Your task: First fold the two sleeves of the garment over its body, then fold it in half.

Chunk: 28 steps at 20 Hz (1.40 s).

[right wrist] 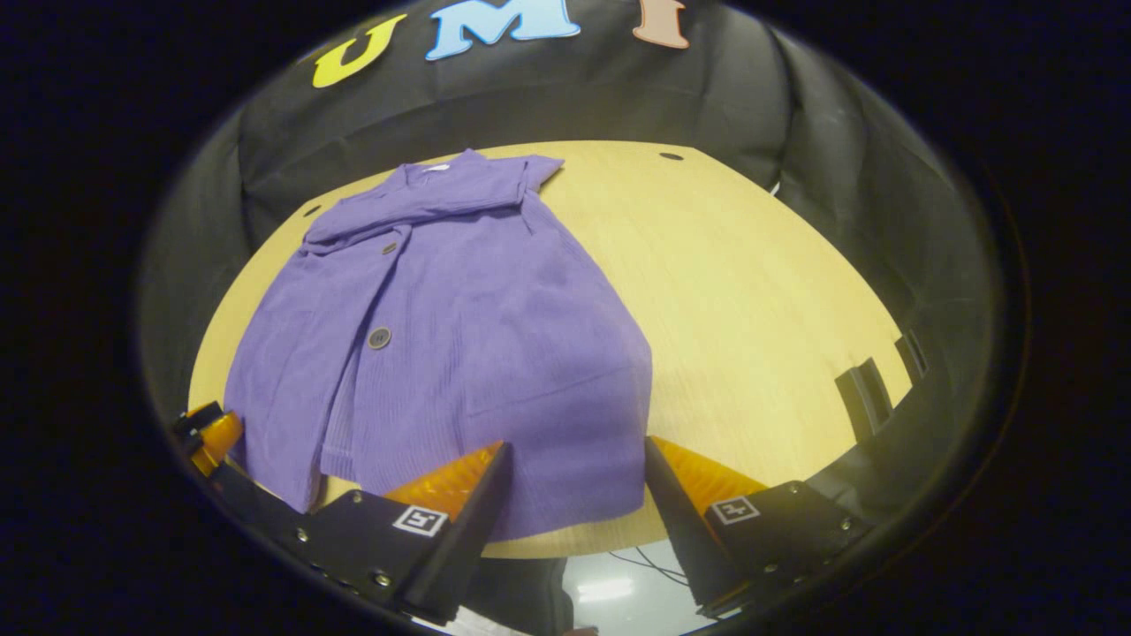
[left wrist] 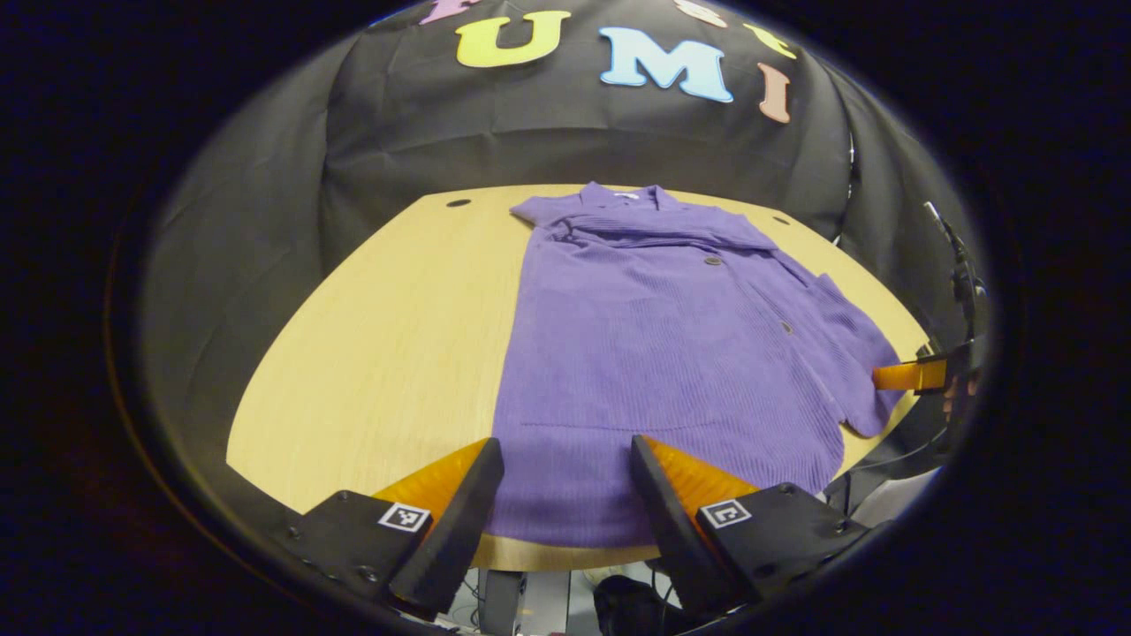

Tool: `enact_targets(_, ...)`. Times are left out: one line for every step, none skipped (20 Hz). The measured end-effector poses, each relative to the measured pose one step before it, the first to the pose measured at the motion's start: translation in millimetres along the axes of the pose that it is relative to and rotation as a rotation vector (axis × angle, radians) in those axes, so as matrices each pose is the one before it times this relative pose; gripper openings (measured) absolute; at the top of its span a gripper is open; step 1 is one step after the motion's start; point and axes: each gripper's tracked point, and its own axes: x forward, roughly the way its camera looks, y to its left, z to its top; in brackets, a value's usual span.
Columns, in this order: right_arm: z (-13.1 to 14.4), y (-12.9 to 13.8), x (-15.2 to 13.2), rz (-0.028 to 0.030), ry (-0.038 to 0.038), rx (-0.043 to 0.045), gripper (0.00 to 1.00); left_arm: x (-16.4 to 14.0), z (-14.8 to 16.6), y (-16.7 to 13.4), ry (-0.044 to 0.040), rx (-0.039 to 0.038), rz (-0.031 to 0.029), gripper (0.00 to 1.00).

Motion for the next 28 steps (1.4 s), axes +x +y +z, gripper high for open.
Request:
enact_targets(2.28,0.42,0.39,-0.00269,-0.01261,0.00358,0.95,0.94,-0.97,-1.45,0.00849,0.01627,0.007,0.96)
enact_targets(-1.53,0.16,0.36,-0.00112,0.0046,0.00424,0.97,0.05,-3.83,-3.59,0.01365,0.0157,-0.00117,0.96)
enact_targets(0.9,0.19,0.04,-0.00335,0.0017,0.00458,0.97,0.68,2.78,-4.27,-0.0066,0.00303,-0.01583,0.89)
enact_targets(0.66,0.33,-0.25,0.00056,-0.00218,0.00134,0.97,0.26,2.62,-3.03,0.00327,-0.01544,-0.00726,0.82)
enact_targets(0.86,1.5,0.01,-0.00059,0.00351,-0.00391,0.95,2.07,2.18,-2.2,-0.00435,-0.0098,-0.00797,0.73)
enact_targets(0.01,2.06,1.01,0.00674,-0.00171,-0.00442,0.91,-0.58,-0.51,0.5,-0.00148,-0.01991,0.00349,0.58)
enact_targets(1.7,2.3,0.66,0.00076,-0.00567,0.00551,0.91,1.12,2.09,1.63,-0.00499,-0.03275,0.00876,0.43)
enact_targets(-1.19,-0.19,0.17,-0.00363,-0.00002,0.00672,0.65,0.39,0.74,0.69,-0.00312,-0.0377,-0.00249,0.27)
enact_targets(-0.19,0.17,0.1,-0.00192,0.00446,-0.00465,0.63,0.15,1.22,0.27,0.0006,-0.03687,-0.01206,0.19)
enact_targets(-0.07,1.48,-0.46,-0.00038,0.00317,-0.00437,0.6,-1.21,-1.41,-0.99,0.00749,-0.02078,-0.01808,0.13)
enact_targets(2.16,1.83,-0.98,0.01304,-0.0088,-0.00298,0.59,-0.28,-0.83,0.42,0.00808,-0.01212,-0.01534,0.13)
enact_targets(-1.0,-3.4,-0.43,-0.01954,-0.00409,0.03696,0.39,0.89,-2.05,0.44,0.00711,0.00113,-0.00881,0.13)
enact_targets(0.27,0.84,0.25,-0.00108,0.00562,0.02412,0.19,2.73,2.79,-1.64,0.00629,-0.00746,-0.00358,0.12)
enact_targets(-0.64,1.0,1.66,-0.00004,0.00557,0.01174,0.15,-1.32,-0.03,0.61,0.00488,0.01434,-0.00528,0.07)
enact_targets(0.95,1.37,0.29,-0.00093,0.00231,0.002,0.15,-0.64,-0.36,1.38,0.00272,0.01062,-0.00251,0.07)
enact_targets(4.97,0.9,4.08,-0.01394,-0.01607,0.01474,0.15,-1.1,1.66,-0.5,0.00325,0.00044,-0.00181,0.07)
enact_targets(-3.93,-0.16,-1.97,0.01738,0.01902,0.02188,0.03,-0.25,0.06,-3.17,0.00904,-0.01641,-0.02085,0.08)
enact_targets(-1.16,2.91,-4.5,0.00921,0.0005,0.01921,0.07,-1.83,1.76,-7.13,0.00928,-0.02701,-0.03651,0.07)
enact_targets(4.01,1.36,-3.41,0.01028,-0.00829,0.03115,0.06,-1.69,6.07,-6.58,0.00012,-0.02458,-0.0377,0.07)
enact_targets(5.19,1.7,-5.32,0.01731,-0.0114,0.03293,0.06,-4.92,8.95,-6.63,-0.01112,-0.01323,-0.03519,0.07)
enact_targets(6.38,2.89,-3.88,0.01958,-0.01671,0.02936,0.05,-4.86,11.09,-6.51,-0.01801,-0.00459,-0.02794,0.07)
enact_targets(7.02,0.31,-4.9,0.00982,-0.01838,0.01899,0.05,-5.35,12.3,-5.39,-0.01685,-0.00205,-0.02531,0.07)
enact_targets(8.87,0.08,-5.92,0.01095,-0.02136,0.01206,0.05,-3.29,9.57,-7.04,-0.0134,-0.00311,-0.02229,0.07)
enact_targets(6.03,1.41,-4.35,0.01047,-0.01527,0.00366,0.05,-2.42,9.08,-6.59,-0.01204,-0.00674,-0.01893,0.07)
enact_targets(4.4,0.89,-2.84,0.00578,-0.00728,0.0006,0.05,-2.45,8.26,-5.46,-0.00923,-0.0086,-0.01455,0.07)
enact_targets(4.75,0.23,-2.44,0.00593,-0.00852,0.00021,0.05,-0.46,5.96,-5.27,-0.00669,-0.00782,-0.01376,0.07)
enact_targets(4.03,1.15,-1.02,0.00539,-0.0033,-0.00008,0.05,0.96,5.88,-4.27,-0.00453,-0.00655,-0.0084,0.07)
enact_targets(2.1,2.38,-2.23,0.00791,-0.00231,0.00486,0.05,-1.16,6.08,-5.54,-0.0047,-0.00895,-0.01523,0.07)
